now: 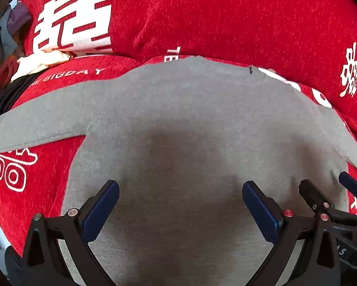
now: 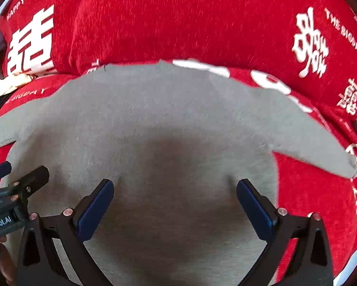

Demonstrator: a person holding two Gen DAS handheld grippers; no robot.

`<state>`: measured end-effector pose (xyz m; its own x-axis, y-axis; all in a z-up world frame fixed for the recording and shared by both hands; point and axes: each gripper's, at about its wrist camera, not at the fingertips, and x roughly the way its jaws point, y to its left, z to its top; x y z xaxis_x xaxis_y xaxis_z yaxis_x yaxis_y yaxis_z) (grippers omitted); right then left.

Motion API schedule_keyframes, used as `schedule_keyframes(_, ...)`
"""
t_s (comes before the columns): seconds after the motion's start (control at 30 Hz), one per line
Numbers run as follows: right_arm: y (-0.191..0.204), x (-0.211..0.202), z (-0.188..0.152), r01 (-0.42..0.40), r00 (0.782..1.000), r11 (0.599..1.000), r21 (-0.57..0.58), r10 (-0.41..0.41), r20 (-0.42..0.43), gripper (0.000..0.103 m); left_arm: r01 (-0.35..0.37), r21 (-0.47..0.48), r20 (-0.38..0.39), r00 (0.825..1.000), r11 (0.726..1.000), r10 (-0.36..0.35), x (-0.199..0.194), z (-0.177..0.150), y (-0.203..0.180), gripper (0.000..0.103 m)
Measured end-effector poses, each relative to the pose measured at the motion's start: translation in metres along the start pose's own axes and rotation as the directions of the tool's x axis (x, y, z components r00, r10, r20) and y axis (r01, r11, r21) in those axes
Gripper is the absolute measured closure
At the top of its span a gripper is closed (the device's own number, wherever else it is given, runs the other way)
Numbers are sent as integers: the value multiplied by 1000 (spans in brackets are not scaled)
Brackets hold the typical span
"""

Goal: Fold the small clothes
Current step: 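Position both grippers over the grey sweater body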

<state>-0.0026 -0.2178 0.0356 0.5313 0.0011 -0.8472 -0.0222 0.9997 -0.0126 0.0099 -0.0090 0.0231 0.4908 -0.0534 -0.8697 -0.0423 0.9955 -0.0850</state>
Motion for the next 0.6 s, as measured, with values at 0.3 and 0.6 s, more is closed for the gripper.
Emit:
schedule_keyframes(0.3,-17,-12,14,44,998,999,3,-44,49,0,-14,16,-13,1000,1000,14,1,11,-17,0)
schedule_keyframes(0.6,-52,-5,23,55,997,997,54,-58,48,1,-23,69,-8,1000,997,24,3,30,-57,0)
